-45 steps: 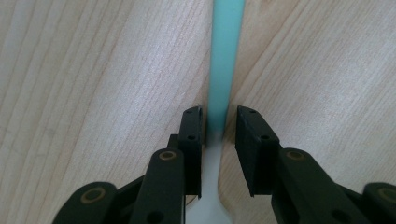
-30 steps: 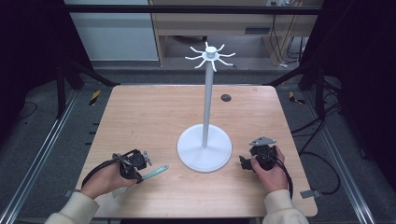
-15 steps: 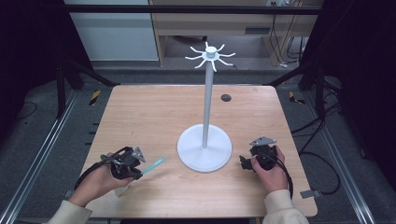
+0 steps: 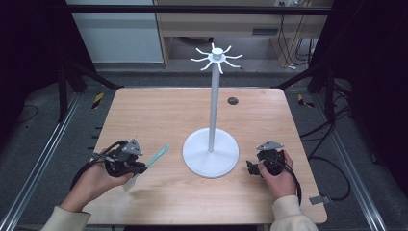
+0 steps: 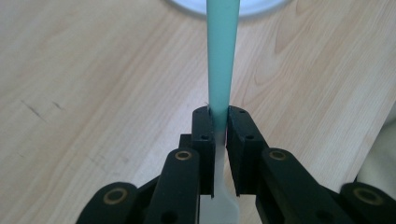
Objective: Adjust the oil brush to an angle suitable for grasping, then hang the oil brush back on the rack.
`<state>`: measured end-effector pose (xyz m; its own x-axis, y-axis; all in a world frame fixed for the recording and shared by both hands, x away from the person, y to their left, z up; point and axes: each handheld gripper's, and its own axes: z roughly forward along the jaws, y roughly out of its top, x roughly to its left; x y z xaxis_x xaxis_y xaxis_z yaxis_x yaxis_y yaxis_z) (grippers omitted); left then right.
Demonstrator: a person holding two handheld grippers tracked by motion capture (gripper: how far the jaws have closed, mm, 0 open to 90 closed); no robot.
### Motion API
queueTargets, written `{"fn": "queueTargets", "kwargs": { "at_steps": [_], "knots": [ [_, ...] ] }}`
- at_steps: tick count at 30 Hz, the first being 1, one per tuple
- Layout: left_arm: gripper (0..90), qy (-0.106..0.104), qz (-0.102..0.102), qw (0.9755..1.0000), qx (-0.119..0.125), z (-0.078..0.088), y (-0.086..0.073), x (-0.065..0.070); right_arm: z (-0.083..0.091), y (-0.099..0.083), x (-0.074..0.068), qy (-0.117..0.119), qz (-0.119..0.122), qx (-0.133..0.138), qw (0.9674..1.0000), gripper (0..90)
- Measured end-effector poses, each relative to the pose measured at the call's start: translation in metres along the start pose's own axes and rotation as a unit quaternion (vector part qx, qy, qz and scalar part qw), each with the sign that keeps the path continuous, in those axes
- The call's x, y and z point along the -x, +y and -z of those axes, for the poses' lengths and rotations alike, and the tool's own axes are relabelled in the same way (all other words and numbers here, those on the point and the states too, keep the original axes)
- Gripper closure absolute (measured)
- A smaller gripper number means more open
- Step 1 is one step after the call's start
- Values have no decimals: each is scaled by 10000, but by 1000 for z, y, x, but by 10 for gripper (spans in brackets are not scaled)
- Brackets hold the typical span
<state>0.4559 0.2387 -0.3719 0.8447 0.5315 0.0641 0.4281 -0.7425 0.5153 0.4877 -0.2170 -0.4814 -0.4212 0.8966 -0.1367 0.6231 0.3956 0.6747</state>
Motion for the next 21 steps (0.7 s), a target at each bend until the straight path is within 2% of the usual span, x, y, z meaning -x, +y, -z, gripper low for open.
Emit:
{"fn": "queueTargets", "kwargs": {
  "at_steps": [7, 10, 15, 21],
  "knots": [
    [816, 41, 45, 9985, 536, 21, 8, 0, 0, 0, -1, 31, 15, 14, 10000, 103],
    [816, 85, 47, 9976, 684, 28, 11, 1, -1, 1, -1, 32, 42, 9, 10000, 103],
    [817, 298, 42, 9944, 1017, 41, 17, 1, 0, 0, -1, 20, 40, 1, 10000, 103],
    [817, 486, 62, 9890, 1399, 54, 25, 3, -1, 0, -1, 26, 33, -16, 10000, 103]
  ]
}}
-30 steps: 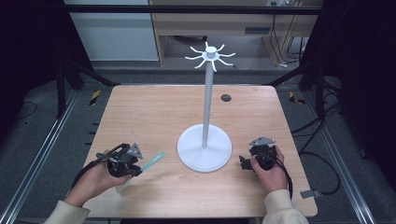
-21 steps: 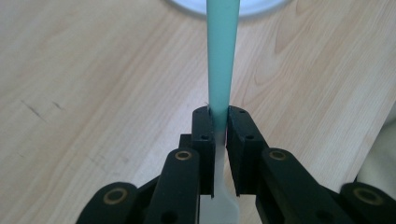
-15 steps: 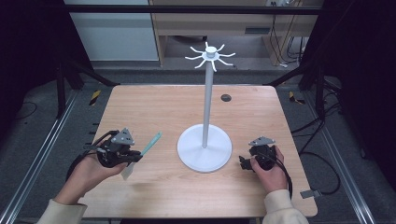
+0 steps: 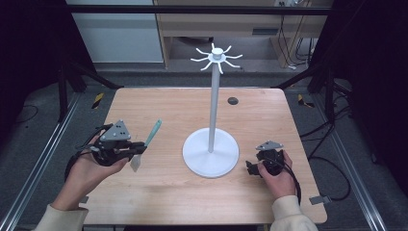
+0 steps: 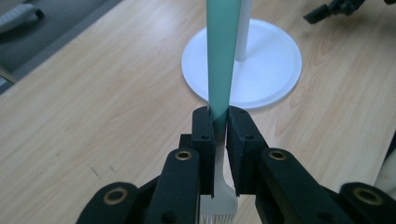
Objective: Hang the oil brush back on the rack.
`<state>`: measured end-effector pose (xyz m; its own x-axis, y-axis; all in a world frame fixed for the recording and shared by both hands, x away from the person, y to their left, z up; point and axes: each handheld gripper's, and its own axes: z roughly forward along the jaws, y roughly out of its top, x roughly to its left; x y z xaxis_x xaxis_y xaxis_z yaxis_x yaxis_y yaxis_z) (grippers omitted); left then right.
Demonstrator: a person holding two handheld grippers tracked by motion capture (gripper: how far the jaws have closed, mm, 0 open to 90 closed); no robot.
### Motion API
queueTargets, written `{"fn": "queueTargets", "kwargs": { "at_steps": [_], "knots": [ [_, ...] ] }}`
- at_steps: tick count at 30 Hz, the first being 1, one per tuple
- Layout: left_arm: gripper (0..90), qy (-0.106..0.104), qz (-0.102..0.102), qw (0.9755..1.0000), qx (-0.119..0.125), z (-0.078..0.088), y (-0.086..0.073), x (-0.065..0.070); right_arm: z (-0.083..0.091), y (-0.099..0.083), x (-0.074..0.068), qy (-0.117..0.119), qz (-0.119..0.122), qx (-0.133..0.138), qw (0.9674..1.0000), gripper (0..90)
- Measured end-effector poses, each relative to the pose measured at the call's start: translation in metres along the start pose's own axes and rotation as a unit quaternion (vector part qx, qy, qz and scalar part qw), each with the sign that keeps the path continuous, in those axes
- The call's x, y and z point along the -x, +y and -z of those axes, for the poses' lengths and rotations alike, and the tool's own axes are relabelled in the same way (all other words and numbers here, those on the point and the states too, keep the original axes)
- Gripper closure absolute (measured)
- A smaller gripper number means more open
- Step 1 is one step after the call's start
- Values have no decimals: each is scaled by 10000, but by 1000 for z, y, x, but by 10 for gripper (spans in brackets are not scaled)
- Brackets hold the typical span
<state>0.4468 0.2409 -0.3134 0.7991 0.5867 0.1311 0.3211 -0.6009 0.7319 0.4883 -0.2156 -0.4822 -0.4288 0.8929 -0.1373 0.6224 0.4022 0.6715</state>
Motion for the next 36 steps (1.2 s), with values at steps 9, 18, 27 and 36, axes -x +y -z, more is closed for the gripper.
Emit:
{"fn": "queueTargets", "kwargs": {
  "at_steps": [9, 18, 27, 36],
  "knots": [
    [817, 143, 21, 9991, 393, 11, 17, 3, 0, 0, 0, 3, 1, -2, 10000, 103],
    [817, 206, 10, 9969, 761, 15, 40, 15, 0, 0, 1, 2, -28, -4, 10000, 103],
    [817, 365, -8, 9947, 957, 22, 63, 19, 1, 0, 3, -5, -36, 19, 10000, 103],
    [817, 366, 16, 9935, 1075, 25, 84, 25, 0, 0, 2, 5, -44, 5, 10000, 103]
  ]
}}
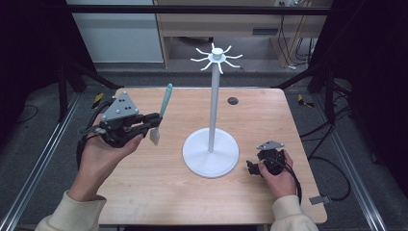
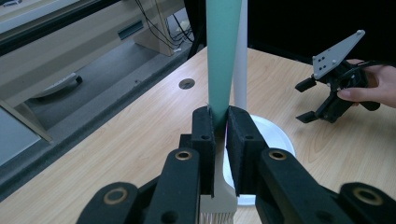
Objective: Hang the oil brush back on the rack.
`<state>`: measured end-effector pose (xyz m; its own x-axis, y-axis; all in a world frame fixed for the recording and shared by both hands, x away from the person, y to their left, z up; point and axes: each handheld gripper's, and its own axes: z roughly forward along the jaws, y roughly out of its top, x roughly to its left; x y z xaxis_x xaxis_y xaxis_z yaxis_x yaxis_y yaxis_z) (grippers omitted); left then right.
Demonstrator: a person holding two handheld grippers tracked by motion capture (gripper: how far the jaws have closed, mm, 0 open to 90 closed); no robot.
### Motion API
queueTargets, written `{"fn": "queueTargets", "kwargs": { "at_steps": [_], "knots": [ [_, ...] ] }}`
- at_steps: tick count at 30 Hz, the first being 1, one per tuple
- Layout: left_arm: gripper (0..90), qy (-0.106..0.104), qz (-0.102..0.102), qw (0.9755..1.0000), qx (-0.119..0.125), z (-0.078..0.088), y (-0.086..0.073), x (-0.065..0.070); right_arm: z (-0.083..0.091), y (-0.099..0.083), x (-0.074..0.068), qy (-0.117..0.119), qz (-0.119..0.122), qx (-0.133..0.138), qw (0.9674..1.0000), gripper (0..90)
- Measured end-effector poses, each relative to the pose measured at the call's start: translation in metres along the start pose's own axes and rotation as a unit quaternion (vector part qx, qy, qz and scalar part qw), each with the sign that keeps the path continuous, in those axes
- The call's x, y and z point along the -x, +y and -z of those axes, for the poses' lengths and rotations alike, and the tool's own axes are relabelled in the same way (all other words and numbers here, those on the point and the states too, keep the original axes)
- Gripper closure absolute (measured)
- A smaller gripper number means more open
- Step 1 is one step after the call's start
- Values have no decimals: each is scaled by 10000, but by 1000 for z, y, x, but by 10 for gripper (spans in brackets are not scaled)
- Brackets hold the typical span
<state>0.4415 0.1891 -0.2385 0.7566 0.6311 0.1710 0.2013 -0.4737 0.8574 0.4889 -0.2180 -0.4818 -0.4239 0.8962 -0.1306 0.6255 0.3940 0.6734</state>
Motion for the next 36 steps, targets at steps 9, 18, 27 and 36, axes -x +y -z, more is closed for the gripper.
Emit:
{"fn": "queueTargets", "kwargs": {
  "at_steps": [9, 18, 27, 36],
  "knots": [
    [817, -129, -124, 9998, 69, -13, 24, 9, 0, 0, 0, 3, 1, -3, 10000, 103],
    [817, -183, -64, 9997, 123, -21, 42, 11, 1, 0, 0, 3, -4, 0, 10000, 103],
    [817, -258, -29, 9995, 196, -26, 54, 12, 1, 0, 0, 23, -19, 16, 10000, 103],
    [816, -254, 27, 9995, 163, -31, 54, 12, 1, 0, 1, 23, 14, 26, 10000, 103]
  ]
}}
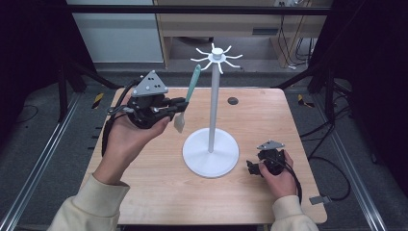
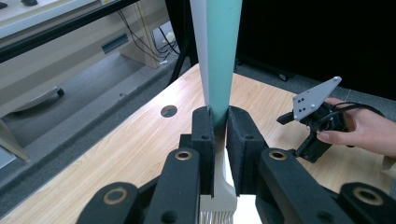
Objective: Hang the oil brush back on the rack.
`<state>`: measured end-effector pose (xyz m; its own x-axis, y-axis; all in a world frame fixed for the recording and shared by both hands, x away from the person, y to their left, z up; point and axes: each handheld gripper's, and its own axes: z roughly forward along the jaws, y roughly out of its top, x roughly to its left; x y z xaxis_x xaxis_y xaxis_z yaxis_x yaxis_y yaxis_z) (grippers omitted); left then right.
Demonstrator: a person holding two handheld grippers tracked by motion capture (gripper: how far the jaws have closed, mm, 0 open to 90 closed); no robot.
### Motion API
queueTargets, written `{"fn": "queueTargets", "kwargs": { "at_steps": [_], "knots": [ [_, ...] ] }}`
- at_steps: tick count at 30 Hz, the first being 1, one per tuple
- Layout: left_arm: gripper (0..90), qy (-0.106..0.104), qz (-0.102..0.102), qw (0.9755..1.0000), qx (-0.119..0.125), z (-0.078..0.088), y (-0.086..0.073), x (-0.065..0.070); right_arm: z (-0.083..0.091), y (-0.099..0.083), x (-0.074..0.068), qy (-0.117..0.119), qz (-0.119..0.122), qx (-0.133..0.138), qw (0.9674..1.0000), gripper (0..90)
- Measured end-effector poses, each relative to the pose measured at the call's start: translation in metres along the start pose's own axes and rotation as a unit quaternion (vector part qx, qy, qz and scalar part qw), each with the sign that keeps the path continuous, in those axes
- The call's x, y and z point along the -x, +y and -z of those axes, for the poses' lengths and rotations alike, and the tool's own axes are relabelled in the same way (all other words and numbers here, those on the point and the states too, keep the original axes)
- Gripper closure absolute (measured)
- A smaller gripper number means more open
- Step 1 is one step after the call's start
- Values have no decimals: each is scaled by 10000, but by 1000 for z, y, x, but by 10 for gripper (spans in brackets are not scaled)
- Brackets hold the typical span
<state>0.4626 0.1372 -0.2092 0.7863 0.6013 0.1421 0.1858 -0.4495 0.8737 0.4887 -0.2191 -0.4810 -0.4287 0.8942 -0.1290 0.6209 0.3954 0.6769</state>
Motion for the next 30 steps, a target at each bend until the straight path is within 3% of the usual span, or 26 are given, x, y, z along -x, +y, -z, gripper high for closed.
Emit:
{"fn": "queueTargets", "kwargs": {
  "at_steps": [30],
  "knots": [
    [816, -40, 5, 9999, -131, -11, 2, 0, 0, 0, 0, 3, -35, -8, 10000, 102]
  ]
}}
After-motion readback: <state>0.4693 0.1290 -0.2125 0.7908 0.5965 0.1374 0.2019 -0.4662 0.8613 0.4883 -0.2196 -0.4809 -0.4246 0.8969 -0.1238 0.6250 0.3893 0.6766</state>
